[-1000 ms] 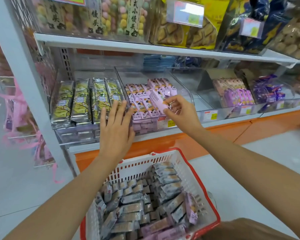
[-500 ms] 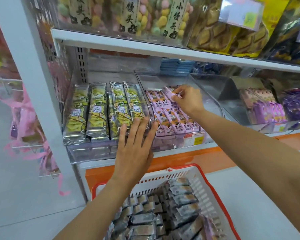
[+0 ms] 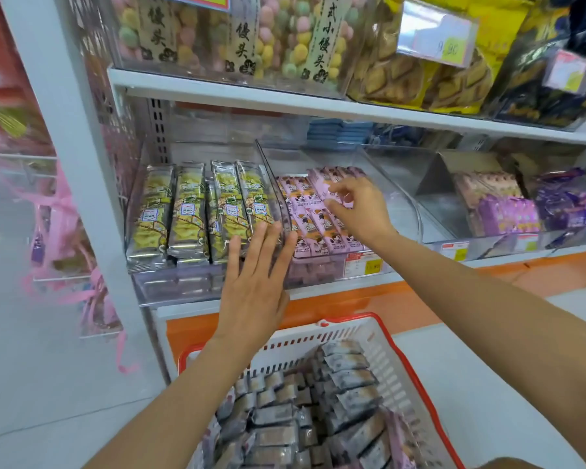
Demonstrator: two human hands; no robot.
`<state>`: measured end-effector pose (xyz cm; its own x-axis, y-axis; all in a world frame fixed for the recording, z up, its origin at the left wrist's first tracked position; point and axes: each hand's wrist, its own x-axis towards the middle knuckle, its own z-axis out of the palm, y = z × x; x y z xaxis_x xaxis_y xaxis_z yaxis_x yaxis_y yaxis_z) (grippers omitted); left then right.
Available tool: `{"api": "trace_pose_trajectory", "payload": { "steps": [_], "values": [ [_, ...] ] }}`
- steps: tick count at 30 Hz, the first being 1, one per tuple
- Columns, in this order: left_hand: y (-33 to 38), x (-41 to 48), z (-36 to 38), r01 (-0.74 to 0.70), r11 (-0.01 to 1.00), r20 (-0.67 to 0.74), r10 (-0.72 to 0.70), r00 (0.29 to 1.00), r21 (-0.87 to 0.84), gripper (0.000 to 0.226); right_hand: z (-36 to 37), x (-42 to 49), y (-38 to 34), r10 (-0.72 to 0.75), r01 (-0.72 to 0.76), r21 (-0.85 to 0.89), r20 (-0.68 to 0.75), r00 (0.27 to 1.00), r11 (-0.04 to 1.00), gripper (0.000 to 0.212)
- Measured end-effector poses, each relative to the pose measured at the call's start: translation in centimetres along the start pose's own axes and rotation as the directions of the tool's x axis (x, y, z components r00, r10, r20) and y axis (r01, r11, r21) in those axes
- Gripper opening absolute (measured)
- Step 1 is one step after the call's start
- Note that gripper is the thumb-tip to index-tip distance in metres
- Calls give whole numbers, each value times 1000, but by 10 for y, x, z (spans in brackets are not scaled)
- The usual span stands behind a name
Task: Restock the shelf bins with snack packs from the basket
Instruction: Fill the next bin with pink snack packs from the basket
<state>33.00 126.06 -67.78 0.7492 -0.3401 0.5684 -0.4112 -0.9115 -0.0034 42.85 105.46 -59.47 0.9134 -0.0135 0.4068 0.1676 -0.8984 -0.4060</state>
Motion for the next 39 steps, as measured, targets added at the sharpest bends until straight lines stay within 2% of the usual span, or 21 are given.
{"api": "trace_pose_trajectory", "payload": {
  "steps": [7,11,17,21,24,27,31,34,37,39],
  "values": [
    [14,-32,-15,1,999,44,1,999,-33,71,-21,-79,-26,-122,128,277,-39,992,952,14],
    [20,-69,-16,5,999,117,-1,993,-36,68,-14,-131,-32,-186,172,383,1,982,908,11],
    [5,-131,3,27,999,308,-16,951,-32,63,34,-199,-23,-160,72,391,198,967,918,12],
    [-9,-166,17,47,999,435,-41,900,-3,56,79,-241,-15,-120,-21,363,361,925,932,15],
    [-20,-190,33,13,999,472,-32,881,43,51,110,-266,-13,-91,-78,304,503,860,949,18],
    [-28,-208,48,87,996,529,-90,844,32,63,137,-283,-14,-75,-105,252,615,785,962,21],
    [-32,-224,60,178,984,517,-148,843,-9,68,168,-298,-16,-51,-115,165,754,654,980,22],
    [-29,-227,65,237,971,507,-192,840,-26,69,184,-312,-19,-74,-107,153,844,531,982,18],
    [-26,-225,66,286,957,508,-227,831,-40,70,196,-331,-24,-98,-64,135,911,401,989,28],
    [-26,-227,68,299,953,524,-229,820,-51,71,202,-341,-29,-65,-76,94,946,319,993,31]
  ]
}}
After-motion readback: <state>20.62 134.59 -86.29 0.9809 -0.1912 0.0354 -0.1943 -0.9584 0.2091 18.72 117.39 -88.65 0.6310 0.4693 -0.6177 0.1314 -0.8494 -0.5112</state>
